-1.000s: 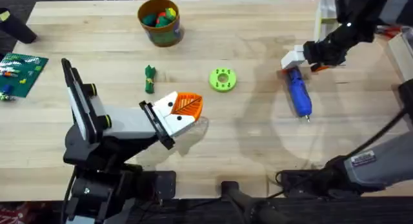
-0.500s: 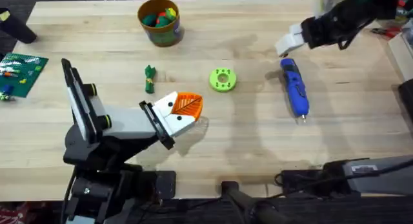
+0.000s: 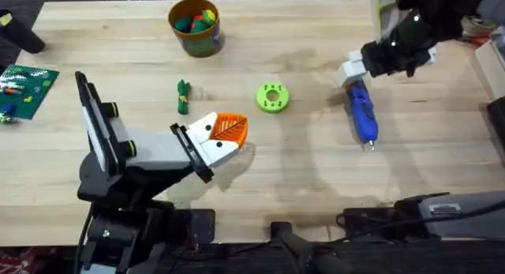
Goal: Pick up the gripper from the table and insert it into the empty holder that is missing its gripper. Then pick up a screw, insert it into the mounting hole, and use the screwdriver to tighten it. Finally, clean up the table by picking up the vegetable and placing it into the bucket.
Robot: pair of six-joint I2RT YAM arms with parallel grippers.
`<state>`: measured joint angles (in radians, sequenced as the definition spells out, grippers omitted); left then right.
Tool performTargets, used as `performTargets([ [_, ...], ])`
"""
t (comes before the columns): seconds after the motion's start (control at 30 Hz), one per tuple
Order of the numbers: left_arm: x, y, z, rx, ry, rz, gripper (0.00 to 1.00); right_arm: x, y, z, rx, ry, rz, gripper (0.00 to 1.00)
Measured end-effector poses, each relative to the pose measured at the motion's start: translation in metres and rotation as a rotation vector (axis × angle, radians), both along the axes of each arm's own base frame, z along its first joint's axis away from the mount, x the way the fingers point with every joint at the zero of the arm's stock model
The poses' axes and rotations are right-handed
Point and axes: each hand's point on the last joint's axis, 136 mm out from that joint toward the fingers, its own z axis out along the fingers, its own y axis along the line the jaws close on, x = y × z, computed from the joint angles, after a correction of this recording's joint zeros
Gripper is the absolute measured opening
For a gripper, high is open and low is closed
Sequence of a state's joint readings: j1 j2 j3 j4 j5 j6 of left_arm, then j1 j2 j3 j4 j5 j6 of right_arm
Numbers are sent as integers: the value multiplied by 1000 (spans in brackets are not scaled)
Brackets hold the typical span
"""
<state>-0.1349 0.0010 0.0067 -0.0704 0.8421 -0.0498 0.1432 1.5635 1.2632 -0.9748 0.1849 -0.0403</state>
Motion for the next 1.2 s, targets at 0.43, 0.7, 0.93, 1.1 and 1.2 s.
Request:
performTargets([
  [0.43, 0, 0, 0, 0, 0, 0, 13, -17, -5, -49, 84, 47, -58, 995],
  [0.7, 0, 0, 0, 0, 0, 0, 13, -10, -9, -65, 97, 23, -77, 995],
  [0.93, 0, 0, 0, 0, 0, 0, 13, -5, -14, -86, 106, 57, -104, 995],
  [1.1, 0, 0, 0, 0, 0, 0, 13, -5, -10, -89, 129, 64, -110, 994],
  [1.2, 0, 0, 0, 0, 0, 0, 13, -4, -10, -89, 131, 63, -109, 990],
])
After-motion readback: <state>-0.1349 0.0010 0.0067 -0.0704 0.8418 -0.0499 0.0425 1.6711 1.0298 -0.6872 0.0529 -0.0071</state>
